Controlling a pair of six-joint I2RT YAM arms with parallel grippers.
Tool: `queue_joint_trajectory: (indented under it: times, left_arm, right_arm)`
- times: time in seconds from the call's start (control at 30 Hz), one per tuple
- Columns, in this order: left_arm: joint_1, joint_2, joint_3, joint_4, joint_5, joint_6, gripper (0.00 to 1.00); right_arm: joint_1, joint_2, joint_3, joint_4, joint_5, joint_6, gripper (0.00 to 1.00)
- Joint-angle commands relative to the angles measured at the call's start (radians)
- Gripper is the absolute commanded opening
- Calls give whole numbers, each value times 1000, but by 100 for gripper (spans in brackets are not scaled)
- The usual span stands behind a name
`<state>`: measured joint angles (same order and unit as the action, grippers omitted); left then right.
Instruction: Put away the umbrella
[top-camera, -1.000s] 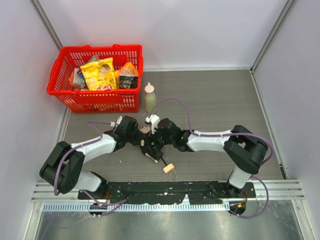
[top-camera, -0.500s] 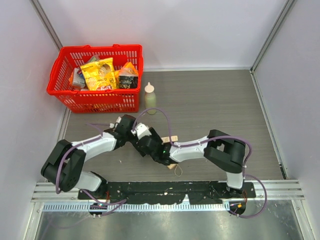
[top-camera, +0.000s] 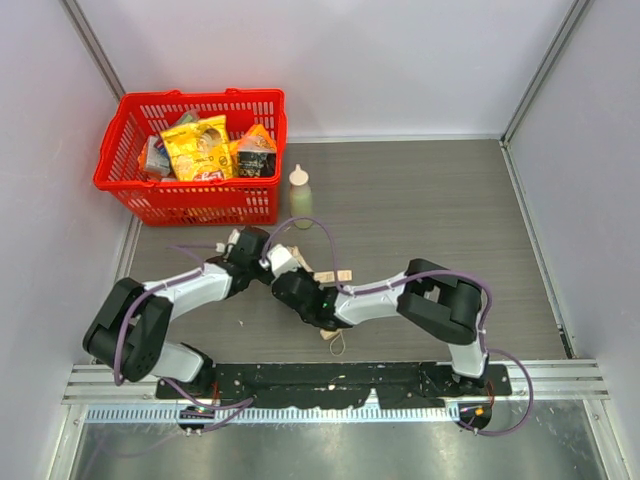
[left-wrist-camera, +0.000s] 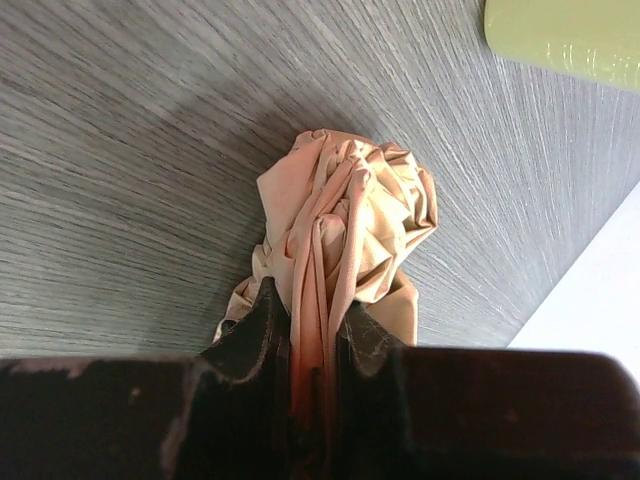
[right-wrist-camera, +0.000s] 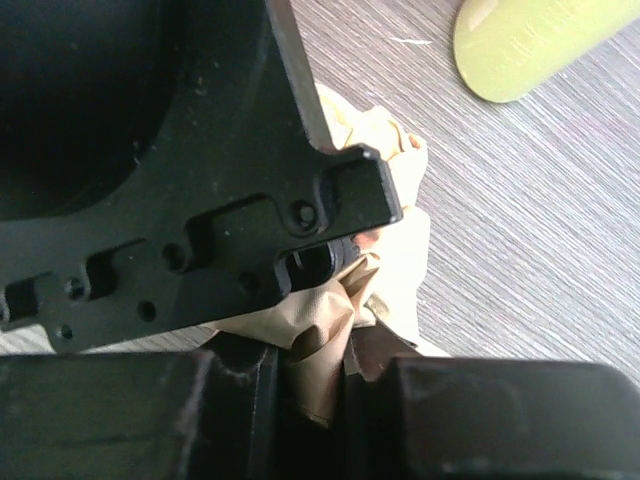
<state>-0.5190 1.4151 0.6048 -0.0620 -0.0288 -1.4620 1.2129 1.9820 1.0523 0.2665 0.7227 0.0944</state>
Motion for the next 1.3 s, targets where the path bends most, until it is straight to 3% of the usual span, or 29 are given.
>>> queue_joint_trajectory:
  times: [0.0, 0.07, 0.1, 0.2, 0.33, 0.4, 0.5, 0.73, 0.97, 1.07, 1.27]
  left_arm:
    - [-47, 24, -42, -155, 125, 23, 0]
    - [-44, 12, -39, -108, 118, 64, 0]
    - [-45, -1, -31, -107, 104, 90, 11]
    - [-46, -56, -22, -117, 44, 166, 59]
    - [-42, -113, -36, -104, -10, 235, 88]
    - [-44, -108, -36, -101, -11, 259, 94]
    - [-44, -81, -42, -99, -20, 278, 94]
    - [-82, 24, -100, -19, -13, 253, 81]
    - [-99, 39, -197, 102, -26, 229, 18]
    - [-98, 38, -197, 97, -19, 224, 3]
    - [-98, 30, -191, 82, 7, 171, 0]
  right_arm:
    - [-62, 84, -129, -139, -274, 21, 1]
    - [-96, 34, -169, -99, -413, 27, 1]
    - [-125, 0, -195, -89, -448, 37, 1]
    - [-215, -70, -264, -11, -682, 66, 1]
    - [-306, -101, -317, 69, -967, 99, 1]
    - [-344, -94, -327, 102, -1096, 119, 1]
    - [-386, -72, -342, 170, -1251, 151, 1]
    - [-432, -14, -345, 258, -1368, 215, 1]
    - [-449, -2, -311, 197, -1407, 177, 1]
    - [-449, -37, -295, 142, -1384, 177, 1]
    - [-391, -175, -209, -41, -1203, 193, 30]
